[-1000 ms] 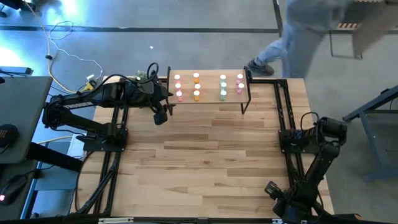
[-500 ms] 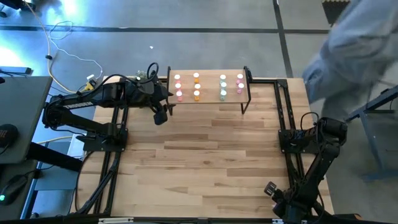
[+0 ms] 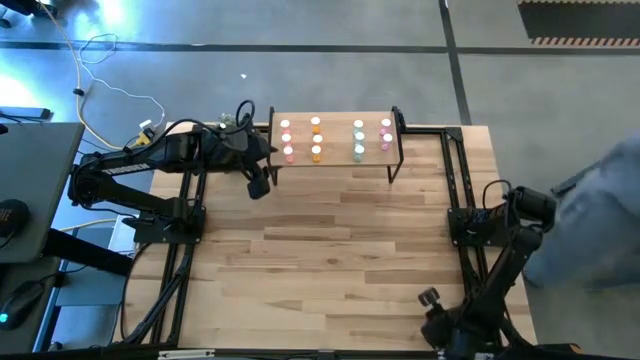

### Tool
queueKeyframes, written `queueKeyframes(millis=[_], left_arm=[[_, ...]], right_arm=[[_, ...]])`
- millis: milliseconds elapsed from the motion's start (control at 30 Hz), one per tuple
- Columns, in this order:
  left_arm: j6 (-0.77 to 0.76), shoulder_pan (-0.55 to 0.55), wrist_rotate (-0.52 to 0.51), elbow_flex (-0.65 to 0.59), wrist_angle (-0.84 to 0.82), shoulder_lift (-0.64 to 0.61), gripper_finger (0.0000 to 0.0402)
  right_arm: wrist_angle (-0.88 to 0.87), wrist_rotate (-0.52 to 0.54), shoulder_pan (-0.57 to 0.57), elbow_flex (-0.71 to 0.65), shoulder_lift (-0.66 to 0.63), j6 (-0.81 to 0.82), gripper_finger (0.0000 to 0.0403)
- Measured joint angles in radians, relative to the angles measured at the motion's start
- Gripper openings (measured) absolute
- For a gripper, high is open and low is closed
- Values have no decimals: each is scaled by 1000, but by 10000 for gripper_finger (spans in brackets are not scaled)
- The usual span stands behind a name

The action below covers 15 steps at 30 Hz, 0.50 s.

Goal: Pick and place medicine bottles onto shelf by color
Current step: Put the top violet pill bottle on the shelf aligned with the other violet pill bottle

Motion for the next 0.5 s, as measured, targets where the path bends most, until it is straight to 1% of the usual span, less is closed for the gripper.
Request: queueKeyframes(millis=[300,500], left_arm=[[8,40,-37,0,6,0,207],[29,79,-42,0,17,0,207]], right_arm=[[-2,309,-119,80,-2,268,71],[-3,594,-213,122,-2,475,71]])
